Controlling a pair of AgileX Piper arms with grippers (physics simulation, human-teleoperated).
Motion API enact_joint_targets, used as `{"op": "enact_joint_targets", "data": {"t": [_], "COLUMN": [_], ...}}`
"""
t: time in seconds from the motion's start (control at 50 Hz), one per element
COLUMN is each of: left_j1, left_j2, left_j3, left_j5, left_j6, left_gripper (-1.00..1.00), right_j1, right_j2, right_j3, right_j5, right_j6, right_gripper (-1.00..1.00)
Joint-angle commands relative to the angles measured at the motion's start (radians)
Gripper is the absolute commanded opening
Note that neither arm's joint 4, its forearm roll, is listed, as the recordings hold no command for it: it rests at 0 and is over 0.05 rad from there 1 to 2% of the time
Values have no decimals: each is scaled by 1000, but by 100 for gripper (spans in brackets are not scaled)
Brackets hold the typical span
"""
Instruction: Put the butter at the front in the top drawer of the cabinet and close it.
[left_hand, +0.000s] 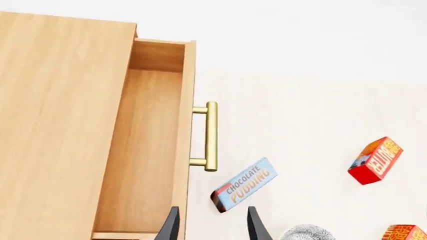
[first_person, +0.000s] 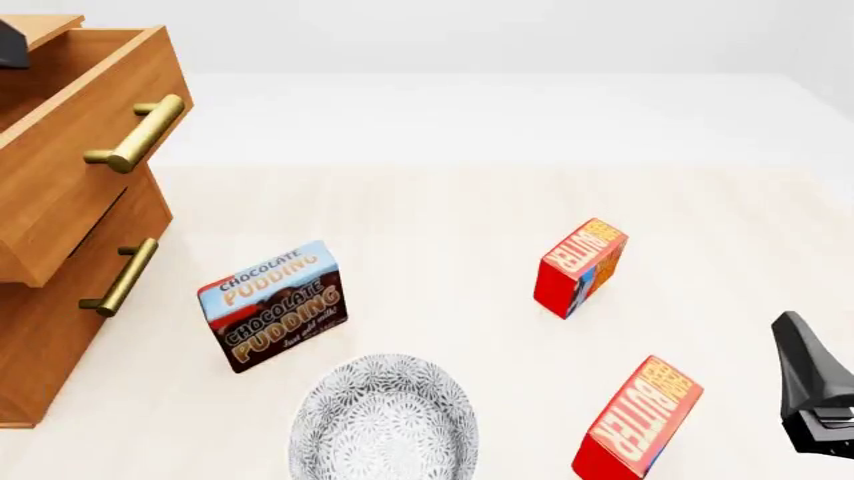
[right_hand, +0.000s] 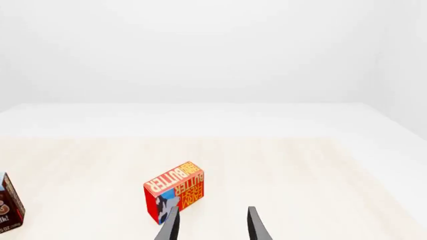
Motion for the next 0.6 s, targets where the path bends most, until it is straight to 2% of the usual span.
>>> {"op": "enact_joint_targets", "data": {"t": [0.02,0.1,0.6], "left_j1": [19,16,76], "left_j2": [66,69,95], "left_j3": [-49,-29,-25], "left_j5": [50,41,12], "left_j6": [-12,-34,-29], "left_gripper": [100,100,100], "right_j1": [0,0,0], "right_j2": [-2,-2,-2], "right_j3": [0,0,0], "right_j5": [1,1,1], "right_j6": [0,0,0], "right_gripper": [100,100,100]}}
